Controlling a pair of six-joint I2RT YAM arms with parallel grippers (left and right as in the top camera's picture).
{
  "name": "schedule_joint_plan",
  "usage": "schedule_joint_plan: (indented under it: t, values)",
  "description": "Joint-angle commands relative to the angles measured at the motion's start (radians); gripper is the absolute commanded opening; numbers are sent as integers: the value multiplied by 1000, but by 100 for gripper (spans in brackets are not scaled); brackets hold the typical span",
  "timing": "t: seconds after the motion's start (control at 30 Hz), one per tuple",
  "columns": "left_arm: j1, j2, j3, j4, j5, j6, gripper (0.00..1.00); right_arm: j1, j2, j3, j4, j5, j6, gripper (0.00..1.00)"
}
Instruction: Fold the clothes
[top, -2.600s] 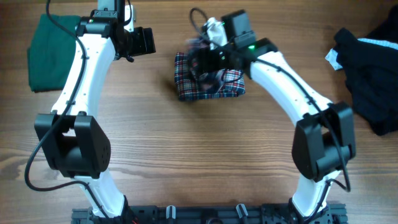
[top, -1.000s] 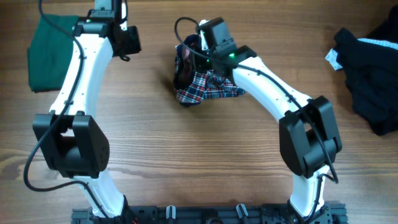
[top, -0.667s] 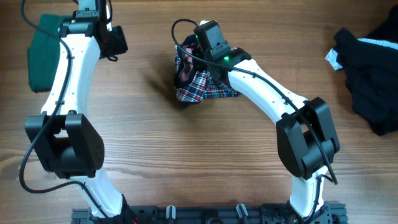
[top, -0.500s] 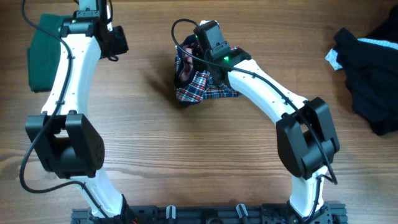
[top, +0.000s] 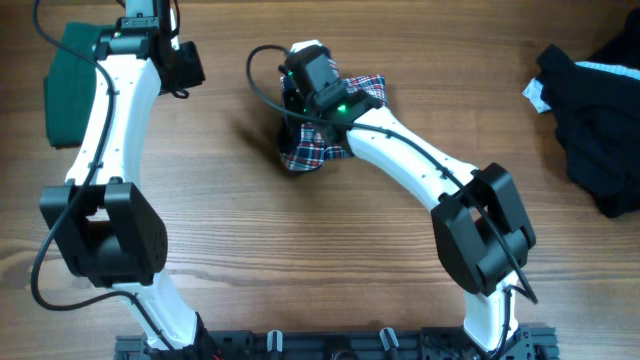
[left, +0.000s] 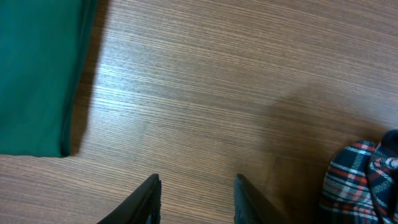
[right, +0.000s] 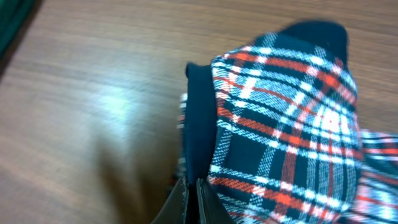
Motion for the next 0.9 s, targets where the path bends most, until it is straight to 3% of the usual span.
schedule_joint_plan:
  t: [0.0, 0.13, 0.23, 0.4, 0.47, 0.63, 0.87]
  values:
    - [19, -24, -3, 0, -17, -10, 38, 3, 22, 21, 14, -102, 5, 5]
    - [26, -24, -3, 3, -17, -10, 37, 29, 22, 21, 23, -109, -8, 5]
    - [27, -24, -3, 5, -17, -10, 37, 49, 22, 21, 58, -126, -31, 12]
    - [27, -24, -3, 5, -17, -10, 37, 58, 22, 21, 146, -259, -98, 51]
    - [27, -24, -3, 5, -17, -10, 37, 55, 21, 22, 171, -265, -105, 71]
    - [26, -24, -3, 3, -3, -10, 36, 1, 21, 51, 109, -221, -25, 81]
    - [12, -24, -3, -15, 228, 52, 29, -158, -32, 96, -31, -207, 11, 97]
